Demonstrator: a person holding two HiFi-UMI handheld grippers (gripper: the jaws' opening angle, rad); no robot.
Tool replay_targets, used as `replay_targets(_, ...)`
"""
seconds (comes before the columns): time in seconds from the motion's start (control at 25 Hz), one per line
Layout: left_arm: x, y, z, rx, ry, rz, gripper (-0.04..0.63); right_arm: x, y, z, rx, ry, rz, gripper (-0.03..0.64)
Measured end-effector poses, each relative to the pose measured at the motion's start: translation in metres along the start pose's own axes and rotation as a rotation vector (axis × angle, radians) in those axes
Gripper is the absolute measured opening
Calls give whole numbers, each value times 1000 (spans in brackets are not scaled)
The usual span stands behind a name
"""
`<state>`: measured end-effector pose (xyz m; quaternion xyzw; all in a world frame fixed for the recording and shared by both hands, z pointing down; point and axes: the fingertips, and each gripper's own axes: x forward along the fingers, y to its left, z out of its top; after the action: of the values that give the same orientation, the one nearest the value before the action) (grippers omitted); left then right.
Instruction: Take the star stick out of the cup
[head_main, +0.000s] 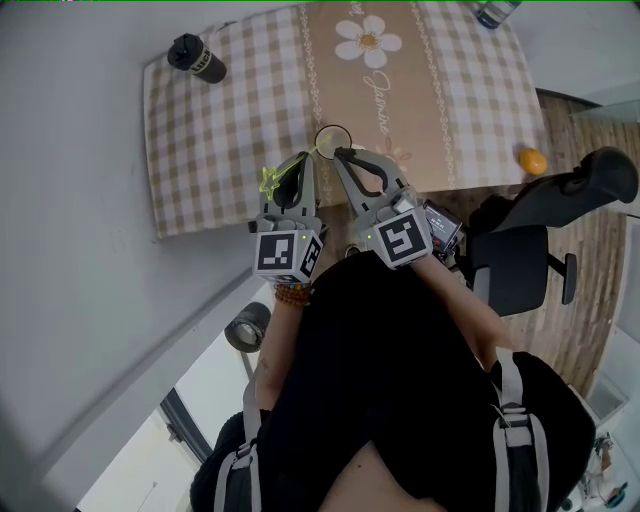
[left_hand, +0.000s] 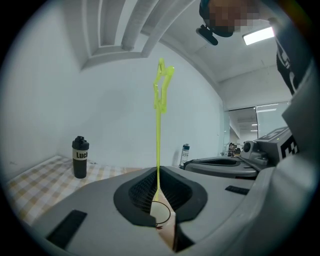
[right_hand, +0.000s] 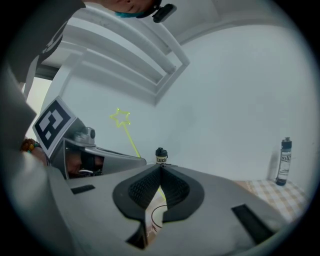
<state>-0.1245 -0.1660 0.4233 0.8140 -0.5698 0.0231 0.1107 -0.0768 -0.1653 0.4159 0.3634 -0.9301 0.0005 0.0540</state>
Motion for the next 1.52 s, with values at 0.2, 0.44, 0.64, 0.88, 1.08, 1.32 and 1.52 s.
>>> replay_targets(0.2, 1, -3, -1, -1, 1, -3, 14, -1, 0, -1, -11, -1, 4, 6)
replay_targets(0.44, 5, -7, -3, 5, 6, 4, 14, -4, -3, -3, 0, -3, 9, 6)
replay_targets(0.64, 7, -8, -8, 11, 18, 9, 14, -8, -6, -4, 7, -6, 6, 6)
replay_targets(0.88, 8, -4, -1, -7, 22, 10, 15, -7, -8, 0, 16, 21, -5, 6)
replay_targets(1.08, 12, -10, -14, 6, 33, 22, 15, -12, -14, -10, 42, -2, 7, 6)
replay_targets(1.32, 13, -5, -16, 7, 42, 34, 15, -8, -11, -12, 38, 8, 22, 5)
replay_targets(1.52, 13, -3, -16, 6, 45, 46, 15, -7, -13, -14, 46, 13, 20, 5)
